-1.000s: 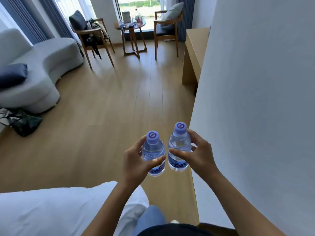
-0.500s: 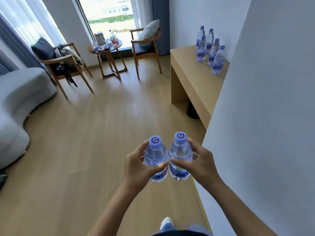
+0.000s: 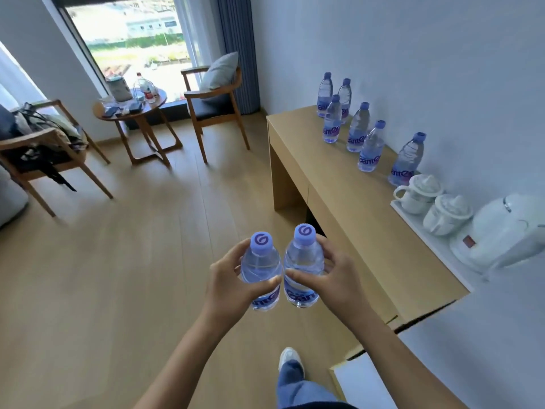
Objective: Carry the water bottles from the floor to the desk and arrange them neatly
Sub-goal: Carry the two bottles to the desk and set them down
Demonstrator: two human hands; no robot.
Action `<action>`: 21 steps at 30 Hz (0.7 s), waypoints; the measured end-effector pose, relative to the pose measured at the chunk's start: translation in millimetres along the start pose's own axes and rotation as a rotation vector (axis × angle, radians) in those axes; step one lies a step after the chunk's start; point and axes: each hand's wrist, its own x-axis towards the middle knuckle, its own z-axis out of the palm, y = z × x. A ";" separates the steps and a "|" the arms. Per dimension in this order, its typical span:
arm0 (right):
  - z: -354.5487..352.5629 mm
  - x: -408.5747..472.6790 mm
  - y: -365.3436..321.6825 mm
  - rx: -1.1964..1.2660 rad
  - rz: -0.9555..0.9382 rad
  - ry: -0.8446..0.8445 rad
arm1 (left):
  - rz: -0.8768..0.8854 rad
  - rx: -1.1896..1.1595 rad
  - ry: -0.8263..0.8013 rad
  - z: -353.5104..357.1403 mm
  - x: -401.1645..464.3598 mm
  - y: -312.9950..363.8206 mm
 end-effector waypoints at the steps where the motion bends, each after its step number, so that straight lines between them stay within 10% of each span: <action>1: 1.1 23.1 -0.1 0.004 -0.006 0.013 | 0.005 0.001 -0.005 -0.3 23.8 -2.6; 21: 42.3 356.2 20.2 -0.072 0.062 0.288 | 0.095 -0.011 -0.235 -20.1 400.4 -69.9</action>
